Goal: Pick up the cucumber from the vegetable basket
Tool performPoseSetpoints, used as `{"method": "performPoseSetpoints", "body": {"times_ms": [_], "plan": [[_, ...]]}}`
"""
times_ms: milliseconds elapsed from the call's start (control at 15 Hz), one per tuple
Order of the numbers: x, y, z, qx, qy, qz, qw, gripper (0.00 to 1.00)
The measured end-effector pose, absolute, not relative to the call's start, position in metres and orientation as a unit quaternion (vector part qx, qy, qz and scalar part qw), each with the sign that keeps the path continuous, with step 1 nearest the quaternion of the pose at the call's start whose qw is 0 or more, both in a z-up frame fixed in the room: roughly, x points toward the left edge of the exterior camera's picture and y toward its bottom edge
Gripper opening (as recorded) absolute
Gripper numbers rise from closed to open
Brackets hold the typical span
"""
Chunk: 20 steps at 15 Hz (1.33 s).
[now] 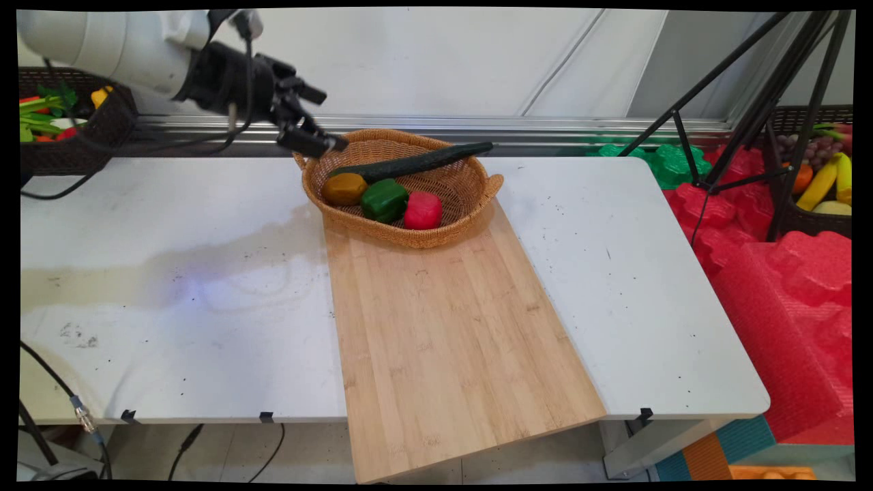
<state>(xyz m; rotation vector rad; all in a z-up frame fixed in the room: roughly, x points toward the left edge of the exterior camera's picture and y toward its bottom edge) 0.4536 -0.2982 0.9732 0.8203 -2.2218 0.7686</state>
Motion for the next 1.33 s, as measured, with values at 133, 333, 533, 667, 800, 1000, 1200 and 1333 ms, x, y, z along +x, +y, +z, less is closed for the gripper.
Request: {"method": "performPoseSetpoints", "body": {"times_ms": [133,333,533,667,800,1000,1200,1333], "plan": [[0.451,-0.311,0.976,0.32,-0.839,0.302,0.321,1.0],[0.447,-0.33,0.975,0.318,-0.841,0.311,0.309,1.0],[0.437,-0.357,0.97,0.312,-0.848,0.319,0.284,1.0],[0.43,-0.372,0.965,0.307,-0.854,0.322,0.268,1.0],[0.422,-0.388,0.958,0.302,-0.861,0.324,0.251,1.0],[0.41,-0.415,0.943,0.297,-0.871,0.322,0.222,1.0],[0.402,-0.437,0.927,0.293,-0.881,0.316,0.197,1.0],[0.399,-0.448,0.917,0.288,-0.887,0.312,0.183,1.0]]}}
